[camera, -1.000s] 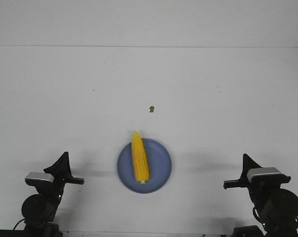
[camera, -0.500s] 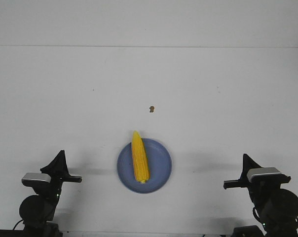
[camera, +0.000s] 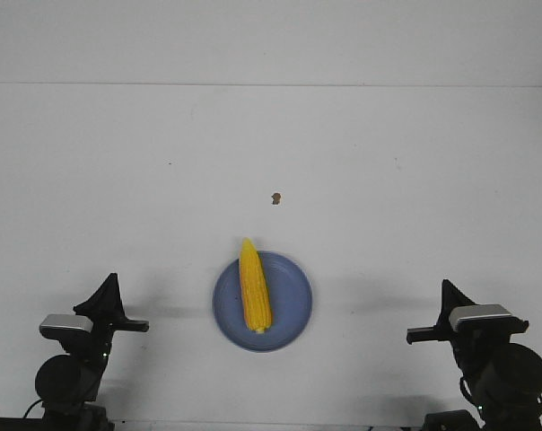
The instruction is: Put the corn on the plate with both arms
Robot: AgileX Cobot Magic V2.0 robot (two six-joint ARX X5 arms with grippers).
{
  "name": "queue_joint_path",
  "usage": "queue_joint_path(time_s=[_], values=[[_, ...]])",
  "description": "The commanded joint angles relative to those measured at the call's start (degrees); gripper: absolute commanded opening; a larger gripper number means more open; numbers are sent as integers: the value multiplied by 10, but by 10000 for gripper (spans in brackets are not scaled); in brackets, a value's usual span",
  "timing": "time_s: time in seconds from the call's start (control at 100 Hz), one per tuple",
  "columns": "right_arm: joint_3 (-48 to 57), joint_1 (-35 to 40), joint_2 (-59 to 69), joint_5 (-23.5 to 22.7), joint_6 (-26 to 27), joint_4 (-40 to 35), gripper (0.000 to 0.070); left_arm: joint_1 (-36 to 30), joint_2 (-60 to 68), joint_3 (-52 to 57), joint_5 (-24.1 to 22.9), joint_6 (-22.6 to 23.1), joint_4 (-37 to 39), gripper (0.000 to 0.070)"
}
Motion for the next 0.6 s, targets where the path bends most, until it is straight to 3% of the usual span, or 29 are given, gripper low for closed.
queue_joint_path(time_s=[0.0, 0.24, 0.59], values=[[7, 0, 2, 1, -2, 6, 1, 0, 0, -11, -2, 9, 7, 16], [-1, -9, -11, 5, -19, 25, 1, 0, 0, -11, -2, 9, 7, 16], [-170, -47, -122, 6, -18, 249, 1, 0, 0, -11, -2, 9, 6, 16]])
